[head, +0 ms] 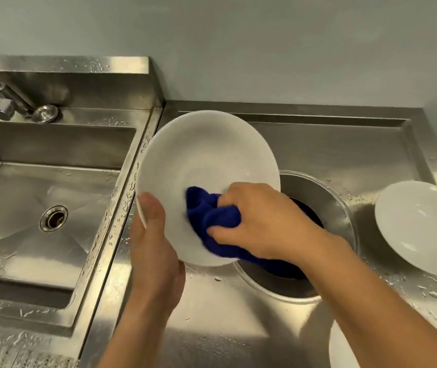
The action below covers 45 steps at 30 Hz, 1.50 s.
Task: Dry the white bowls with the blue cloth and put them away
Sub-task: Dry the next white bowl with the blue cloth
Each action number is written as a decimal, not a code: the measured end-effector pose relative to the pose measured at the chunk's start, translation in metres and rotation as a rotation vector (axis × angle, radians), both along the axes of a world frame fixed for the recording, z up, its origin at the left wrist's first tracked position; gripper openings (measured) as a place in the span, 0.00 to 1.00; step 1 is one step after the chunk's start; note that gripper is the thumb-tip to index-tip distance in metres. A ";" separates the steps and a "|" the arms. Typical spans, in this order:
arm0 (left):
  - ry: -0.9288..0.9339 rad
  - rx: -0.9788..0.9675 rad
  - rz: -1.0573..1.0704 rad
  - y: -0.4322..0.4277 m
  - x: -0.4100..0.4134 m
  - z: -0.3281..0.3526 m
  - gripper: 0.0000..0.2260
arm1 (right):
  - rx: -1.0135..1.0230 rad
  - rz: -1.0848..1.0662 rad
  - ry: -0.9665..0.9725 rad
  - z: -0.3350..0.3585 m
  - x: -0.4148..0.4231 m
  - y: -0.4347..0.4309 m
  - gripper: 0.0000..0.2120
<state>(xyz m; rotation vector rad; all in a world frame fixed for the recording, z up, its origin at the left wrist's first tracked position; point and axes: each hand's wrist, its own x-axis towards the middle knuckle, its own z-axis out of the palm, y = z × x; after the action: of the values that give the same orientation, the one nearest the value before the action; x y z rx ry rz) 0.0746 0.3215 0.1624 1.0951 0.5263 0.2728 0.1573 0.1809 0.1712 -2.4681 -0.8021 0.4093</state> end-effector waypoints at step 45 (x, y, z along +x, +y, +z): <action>0.324 0.431 -0.371 -0.244 -0.116 -0.097 0.17 | 0.277 -0.779 0.075 -0.091 -0.175 -0.270 0.15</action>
<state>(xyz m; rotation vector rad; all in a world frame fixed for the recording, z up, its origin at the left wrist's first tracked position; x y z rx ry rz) -0.0412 0.0776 0.0657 1.6451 0.5512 -0.1287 -0.0179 -0.0887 0.0806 -2.2612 0.1572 0.0875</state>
